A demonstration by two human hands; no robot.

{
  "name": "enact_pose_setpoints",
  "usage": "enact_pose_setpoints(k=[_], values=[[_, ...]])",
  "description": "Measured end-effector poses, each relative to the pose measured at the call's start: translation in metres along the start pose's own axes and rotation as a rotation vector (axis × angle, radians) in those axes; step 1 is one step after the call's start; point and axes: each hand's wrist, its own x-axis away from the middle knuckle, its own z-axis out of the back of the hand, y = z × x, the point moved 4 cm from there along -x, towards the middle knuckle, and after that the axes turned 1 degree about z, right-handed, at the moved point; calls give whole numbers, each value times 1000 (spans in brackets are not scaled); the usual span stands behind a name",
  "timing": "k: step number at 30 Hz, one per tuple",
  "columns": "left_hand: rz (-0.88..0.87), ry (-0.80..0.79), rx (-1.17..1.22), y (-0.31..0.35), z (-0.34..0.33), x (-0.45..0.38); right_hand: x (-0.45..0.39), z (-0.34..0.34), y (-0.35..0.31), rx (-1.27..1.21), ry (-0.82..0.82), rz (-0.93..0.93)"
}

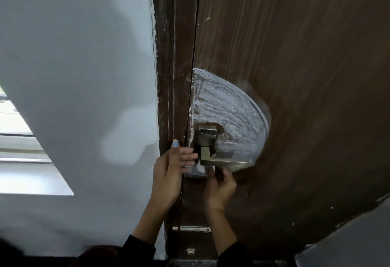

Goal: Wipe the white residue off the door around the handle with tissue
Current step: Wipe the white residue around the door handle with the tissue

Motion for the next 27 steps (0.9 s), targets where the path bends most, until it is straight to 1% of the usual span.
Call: enact_pose_setpoints(k=[2,4,5,7,8,9,10,11,13,15,19,21,24,26,27], values=[[-1,33,0,-3,-4,3,-4,-4,-7,-143,21,-71],[-7,42,-4,-4,-11,7,-3,-9,-14,-258,0,-137],[-16,32,-9,-4,-15,10,-2,-9,-15,-276,-20,-163],[-40,12,-30,-2,-24,16,0,-5,-13,-225,-96,-232],[-50,11,-42,0,-28,20,2,-2,-10,-196,-165,-306],[-61,13,-51,0,-31,23,5,0,-6,-203,-240,-422],[-68,16,-55,1,-33,26,8,2,-4,-257,-299,-562],[-69,18,-52,1,-34,29,11,5,-3,-361,-318,-696],[-61,26,-48,0,-34,32,12,11,-9,-627,-275,-861],[-49,31,-58,-4,-34,36,10,16,-19,-798,-296,-945],[-46,18,-94,-10,-36,40,16,19,-42,-893,-399,-1061],[-32,15,-96,-10,-37,39,16,21,-53,-921,-350,-1094],[-36,13,-93,-7,-36,37,7,32,-63,-958,-176,-1123],[-26,16,-74,-4,-34,33,-1,40,-64,-954,-41,-1061],[-20,18,-67,-2,-33,31,-4,44,-63,-911,29,-980]])
